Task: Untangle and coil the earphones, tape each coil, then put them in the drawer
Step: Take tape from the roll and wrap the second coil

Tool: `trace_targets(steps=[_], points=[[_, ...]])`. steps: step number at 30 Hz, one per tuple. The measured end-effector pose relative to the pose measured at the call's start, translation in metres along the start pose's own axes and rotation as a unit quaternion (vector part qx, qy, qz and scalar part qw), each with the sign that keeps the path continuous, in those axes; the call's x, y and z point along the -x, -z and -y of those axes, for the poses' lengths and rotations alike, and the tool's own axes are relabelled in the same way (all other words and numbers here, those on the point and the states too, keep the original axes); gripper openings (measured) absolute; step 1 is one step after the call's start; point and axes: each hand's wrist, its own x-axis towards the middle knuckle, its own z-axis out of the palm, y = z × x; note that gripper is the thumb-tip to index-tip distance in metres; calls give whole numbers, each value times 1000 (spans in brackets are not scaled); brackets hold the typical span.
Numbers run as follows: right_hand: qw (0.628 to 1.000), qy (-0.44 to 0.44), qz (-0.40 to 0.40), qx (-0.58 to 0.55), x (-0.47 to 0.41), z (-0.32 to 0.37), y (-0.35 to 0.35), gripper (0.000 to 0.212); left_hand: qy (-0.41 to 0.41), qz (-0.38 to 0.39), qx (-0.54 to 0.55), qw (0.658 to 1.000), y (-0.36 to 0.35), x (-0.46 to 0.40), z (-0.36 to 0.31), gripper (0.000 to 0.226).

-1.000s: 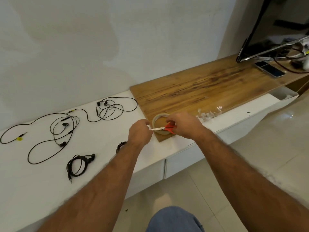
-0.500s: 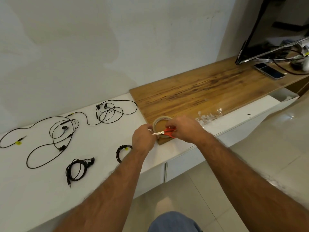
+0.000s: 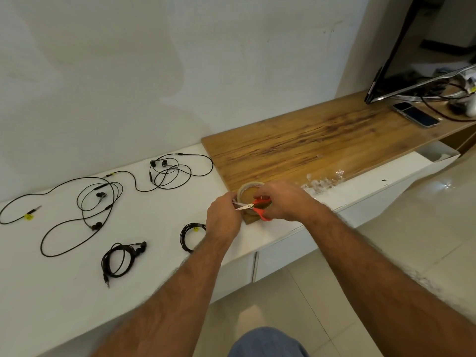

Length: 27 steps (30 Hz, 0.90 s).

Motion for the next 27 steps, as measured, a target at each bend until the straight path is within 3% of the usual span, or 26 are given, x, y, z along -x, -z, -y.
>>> trace_targets(steps=[8,23,27], points=[[998,-14,33,-58,6,3,14,52,24,2,42,999,1,-1,4,38],[994,-17,72,-83,1,-4,11,63,42,-29,198,979,-4,5,2,26],[993,-11,78,-92,1,-4,12,61,67,-32,178,981,-5,3,1,27]])
